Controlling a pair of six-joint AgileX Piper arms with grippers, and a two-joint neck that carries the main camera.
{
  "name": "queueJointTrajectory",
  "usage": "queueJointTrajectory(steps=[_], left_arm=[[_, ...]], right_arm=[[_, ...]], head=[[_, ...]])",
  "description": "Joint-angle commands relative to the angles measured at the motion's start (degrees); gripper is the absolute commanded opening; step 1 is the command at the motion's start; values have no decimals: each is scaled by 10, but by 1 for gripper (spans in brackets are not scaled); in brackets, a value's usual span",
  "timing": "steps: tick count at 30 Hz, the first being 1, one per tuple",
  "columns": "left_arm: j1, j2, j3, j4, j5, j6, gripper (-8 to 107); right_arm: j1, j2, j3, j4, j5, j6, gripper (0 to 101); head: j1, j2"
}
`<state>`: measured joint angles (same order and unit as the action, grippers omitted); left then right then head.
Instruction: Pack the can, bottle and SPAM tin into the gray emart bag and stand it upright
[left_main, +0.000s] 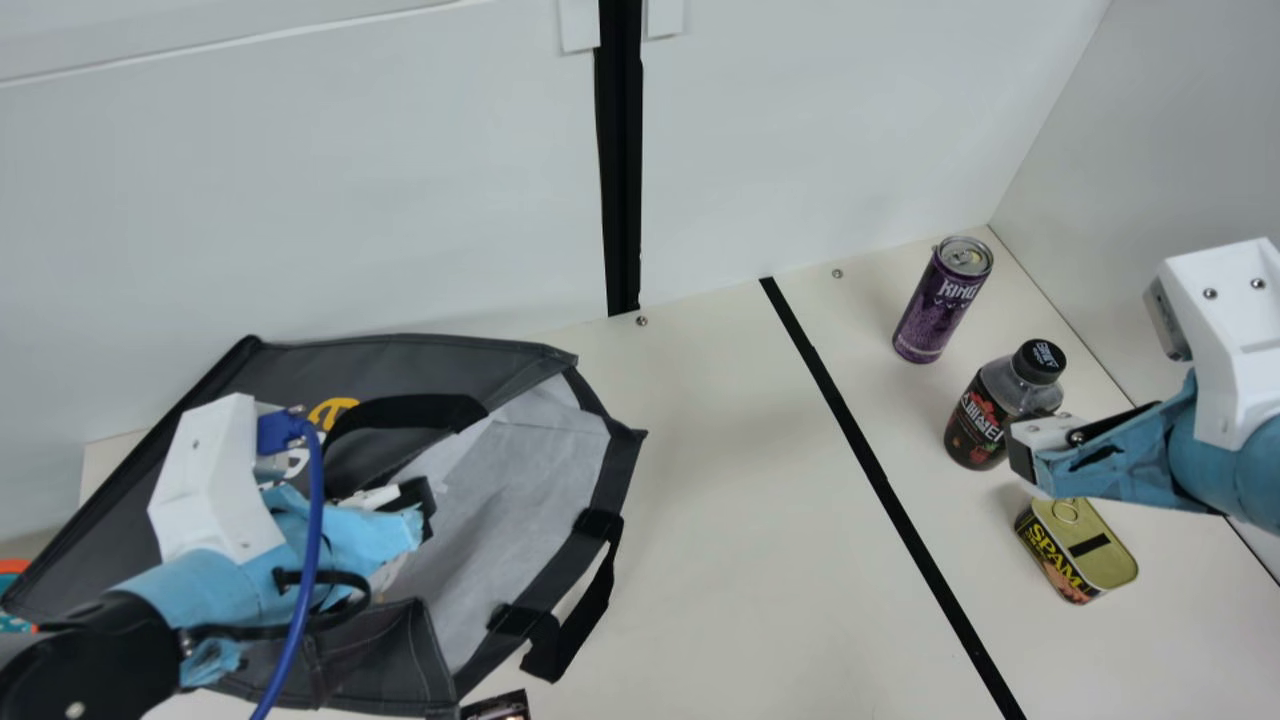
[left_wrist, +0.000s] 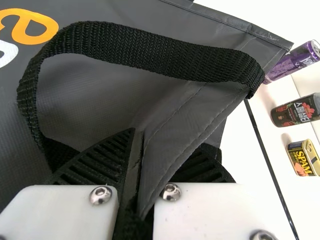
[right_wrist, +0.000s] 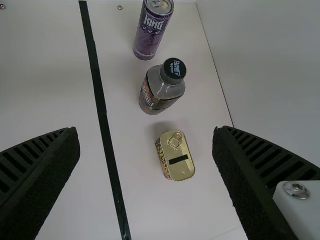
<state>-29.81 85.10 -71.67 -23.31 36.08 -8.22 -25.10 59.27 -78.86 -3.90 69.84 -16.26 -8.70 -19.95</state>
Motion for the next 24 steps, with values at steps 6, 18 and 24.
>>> queueJointTrajectory(steps=[6, 18, 24], left_arm=[[0, 0, 0, 0, 0, 0, -8], [0, 0, 0, 0, 0, 0, -8], [0, 0, 0, 0, 0, 0, -8]], right_arm=[[0, 0, 0, 0, 0, 0, 95], [13, -4, 4, -10, 1, 13, 95], [36, 6, 2, -31, 1, 41, 95]], head=[[-13, 0], [-13, 0], [-13, 0]])
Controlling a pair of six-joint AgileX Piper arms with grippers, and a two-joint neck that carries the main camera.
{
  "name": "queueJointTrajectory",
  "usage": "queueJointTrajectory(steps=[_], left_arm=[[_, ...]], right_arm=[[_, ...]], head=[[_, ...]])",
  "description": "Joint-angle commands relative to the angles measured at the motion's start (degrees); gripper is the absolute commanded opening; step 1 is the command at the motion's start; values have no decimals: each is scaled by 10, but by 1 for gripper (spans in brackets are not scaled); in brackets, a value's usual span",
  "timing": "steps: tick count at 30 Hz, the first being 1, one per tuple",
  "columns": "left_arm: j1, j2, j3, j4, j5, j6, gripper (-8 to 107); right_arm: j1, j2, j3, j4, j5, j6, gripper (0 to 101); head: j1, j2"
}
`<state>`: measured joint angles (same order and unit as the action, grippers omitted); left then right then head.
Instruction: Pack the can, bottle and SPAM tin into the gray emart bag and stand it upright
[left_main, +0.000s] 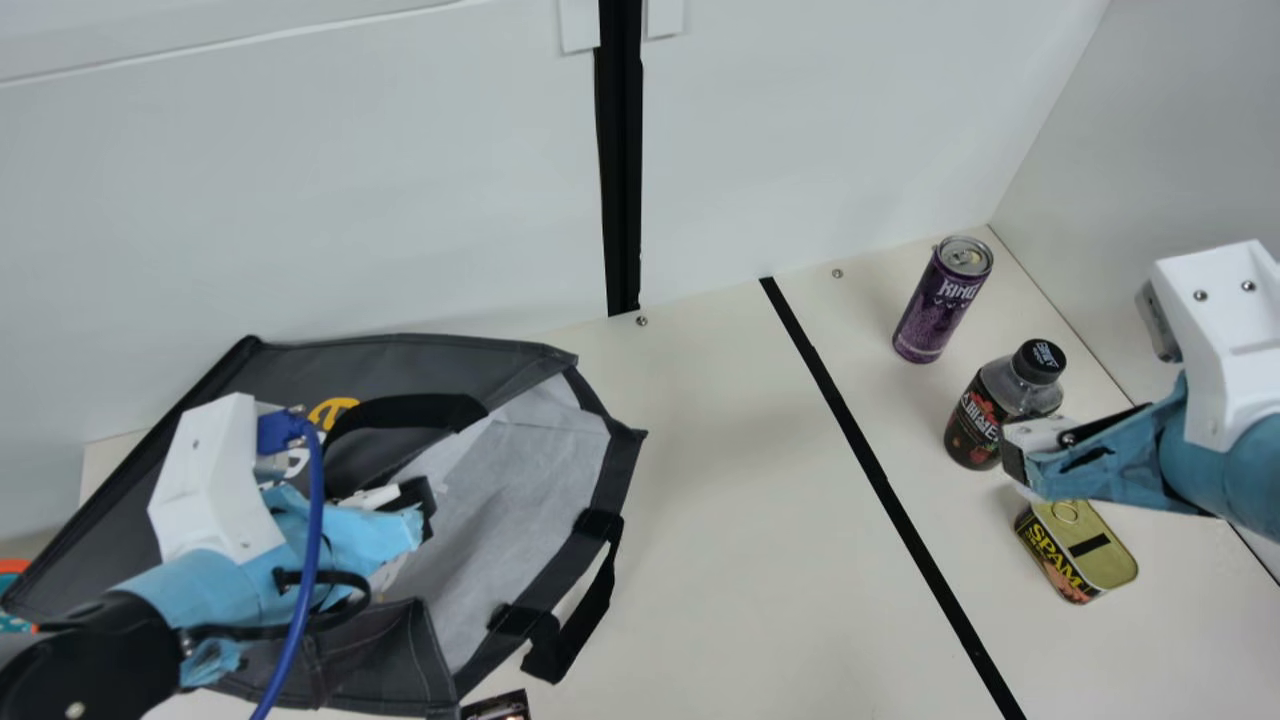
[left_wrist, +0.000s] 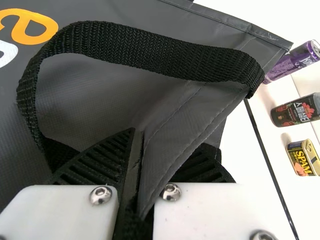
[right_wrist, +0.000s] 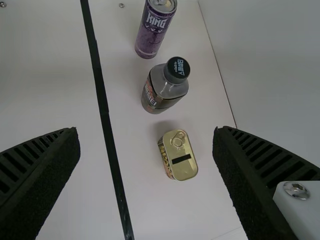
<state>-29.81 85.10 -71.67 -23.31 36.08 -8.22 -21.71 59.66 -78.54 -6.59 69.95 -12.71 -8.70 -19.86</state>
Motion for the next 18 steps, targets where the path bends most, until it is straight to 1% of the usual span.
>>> queueJointTrajectory(steps=[1, 7, 18], left_arm=[[0, 0, 0, 0, 0, 0, -8], [0, 0, 0, 0, 0, 0, -8], [0, 0, 0, 0, 0, 0, -8]], right_arm=[[5, 5, -3, -8, 0, 10, 95], [17, 31, -26, -19, 0, 28, 95], [2, 101, -100, -14, 0, 24, 95]], head=[[-13, -1], [-13, -1], [-13, -1]])
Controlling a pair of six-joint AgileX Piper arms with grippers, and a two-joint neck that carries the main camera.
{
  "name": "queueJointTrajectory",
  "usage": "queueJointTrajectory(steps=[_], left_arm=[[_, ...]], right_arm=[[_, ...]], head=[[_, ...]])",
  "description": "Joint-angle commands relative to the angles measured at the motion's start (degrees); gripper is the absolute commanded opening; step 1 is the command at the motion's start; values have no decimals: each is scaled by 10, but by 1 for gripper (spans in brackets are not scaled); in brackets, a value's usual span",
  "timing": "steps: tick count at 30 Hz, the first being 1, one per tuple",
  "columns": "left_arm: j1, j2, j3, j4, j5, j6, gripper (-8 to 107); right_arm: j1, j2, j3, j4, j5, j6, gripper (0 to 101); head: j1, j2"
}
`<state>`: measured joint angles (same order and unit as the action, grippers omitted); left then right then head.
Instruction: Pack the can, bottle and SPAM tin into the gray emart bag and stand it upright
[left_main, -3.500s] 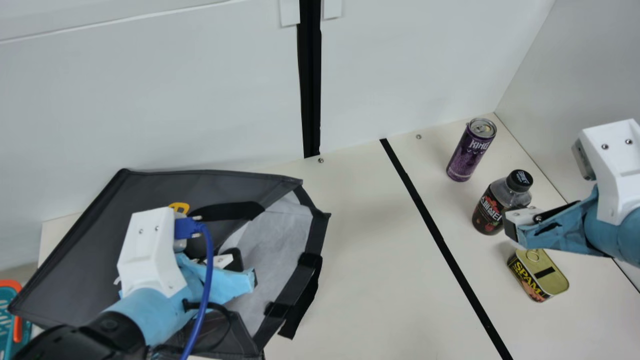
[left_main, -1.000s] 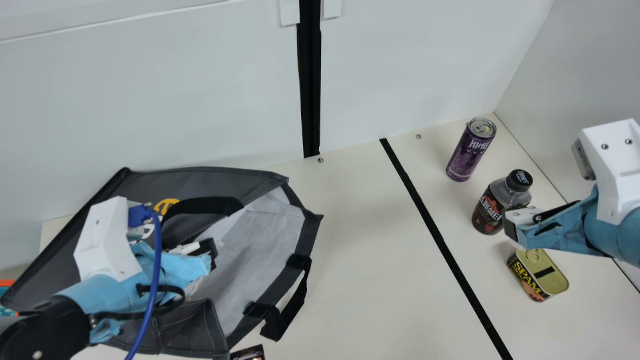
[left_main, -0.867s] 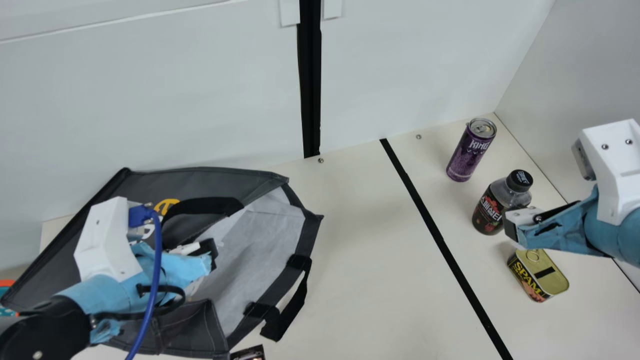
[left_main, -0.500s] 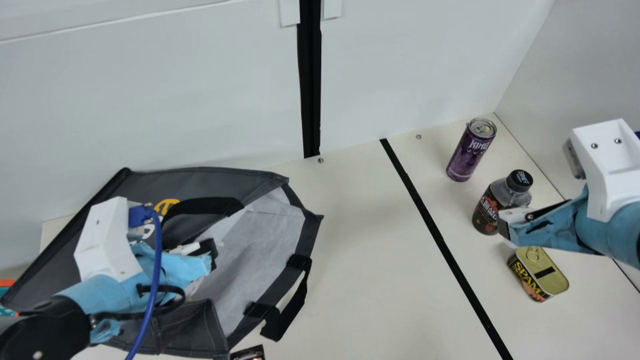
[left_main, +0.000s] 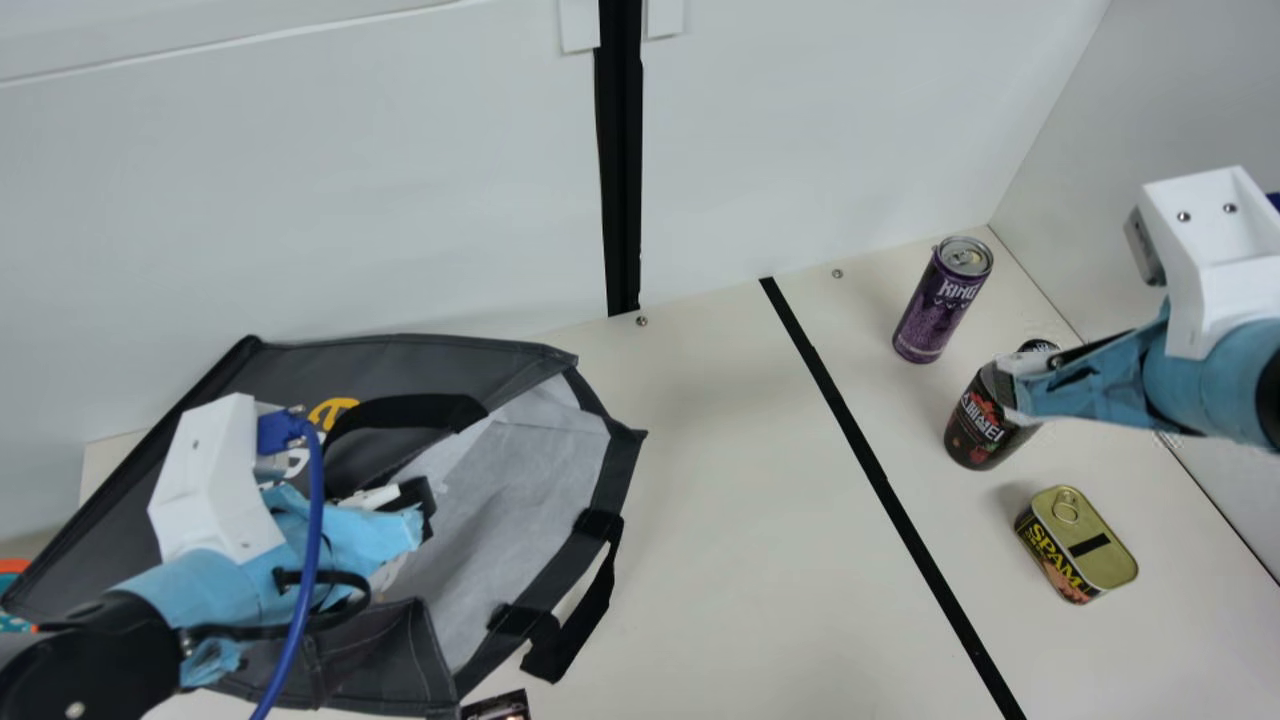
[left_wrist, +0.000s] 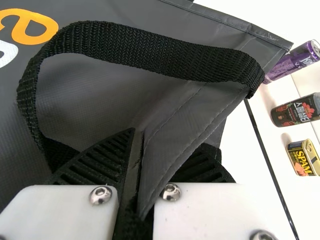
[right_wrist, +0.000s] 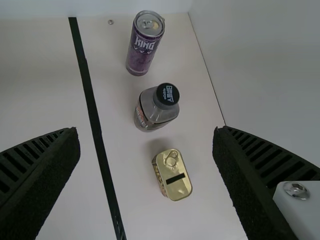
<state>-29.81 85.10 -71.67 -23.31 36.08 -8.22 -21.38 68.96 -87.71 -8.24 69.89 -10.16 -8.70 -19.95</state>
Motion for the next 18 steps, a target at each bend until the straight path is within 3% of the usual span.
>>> queueJointTrajectory(steps=[1, 18], left_arm=[[0, 0, 0, 0, 0, 0, -8], [0, 0, 0, 0, 0, 0, -8]], right_arm=[[-3, 15, -15, 5, 0, -3, 95], [-8, 122, -101, 19, 0, -8, 95]], head=[[-13, 0], [-13, 0]])
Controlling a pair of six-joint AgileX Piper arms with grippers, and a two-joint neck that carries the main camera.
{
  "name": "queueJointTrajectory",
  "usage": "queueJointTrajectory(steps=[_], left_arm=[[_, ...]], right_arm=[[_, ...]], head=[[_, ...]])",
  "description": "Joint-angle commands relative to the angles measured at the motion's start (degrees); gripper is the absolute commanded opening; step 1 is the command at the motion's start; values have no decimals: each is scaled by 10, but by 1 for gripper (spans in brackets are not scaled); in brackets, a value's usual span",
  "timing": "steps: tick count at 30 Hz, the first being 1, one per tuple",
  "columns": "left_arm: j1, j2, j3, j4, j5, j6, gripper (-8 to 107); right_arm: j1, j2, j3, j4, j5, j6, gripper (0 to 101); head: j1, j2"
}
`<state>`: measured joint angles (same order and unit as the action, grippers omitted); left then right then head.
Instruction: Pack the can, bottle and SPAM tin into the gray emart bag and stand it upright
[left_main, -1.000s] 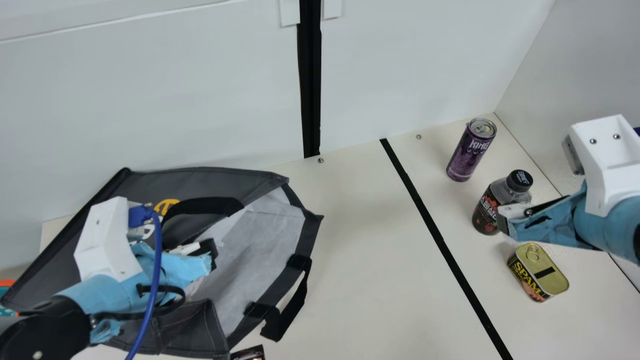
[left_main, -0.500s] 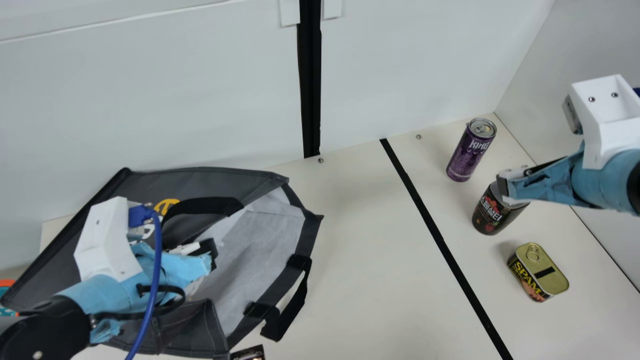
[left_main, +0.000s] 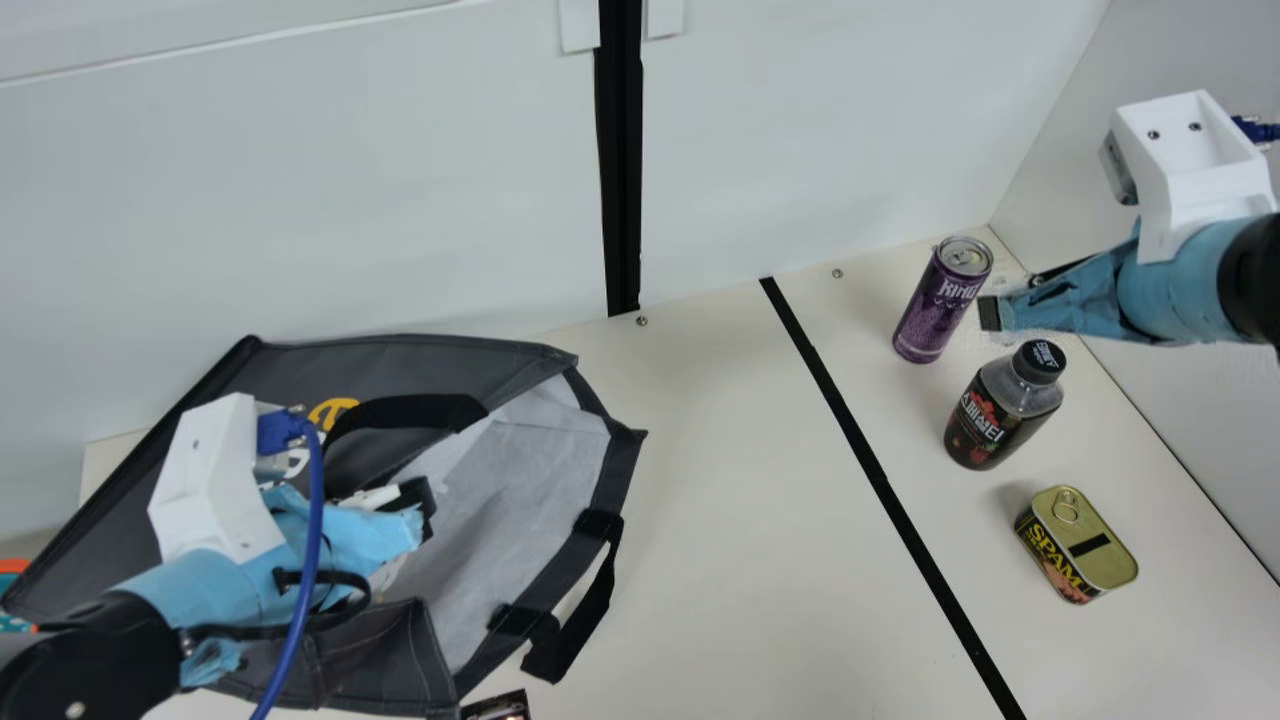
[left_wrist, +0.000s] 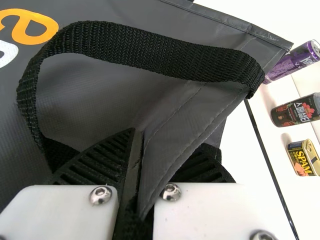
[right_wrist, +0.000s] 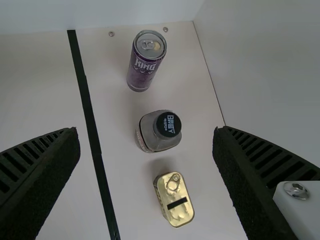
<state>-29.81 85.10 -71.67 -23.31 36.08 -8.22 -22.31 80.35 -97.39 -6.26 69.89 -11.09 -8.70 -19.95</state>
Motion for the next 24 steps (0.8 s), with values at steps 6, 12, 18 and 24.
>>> queueJointTrajectory(steps=[6, 12, 18, 24], left_arm=[[0, 0, 0, 0, 0, 0, -8], [0, 0, 0, 0, 0, 0, -8], [0, 0, 0, 0, 0, 0, -8], [0, 0, 0, 0, 0, 0, -8]], right_arm=[[3, 49, -33, -5, 0, 8, 95], [4, 93, -64, -7, 0, 15, 95], [4, 137, -96, -11, 0, 24, 95], [2, 182, -126, -13, 0, 36, 95]], head=[[-13, 0], [-13, 0], [-13, 0], [-13, 0]])
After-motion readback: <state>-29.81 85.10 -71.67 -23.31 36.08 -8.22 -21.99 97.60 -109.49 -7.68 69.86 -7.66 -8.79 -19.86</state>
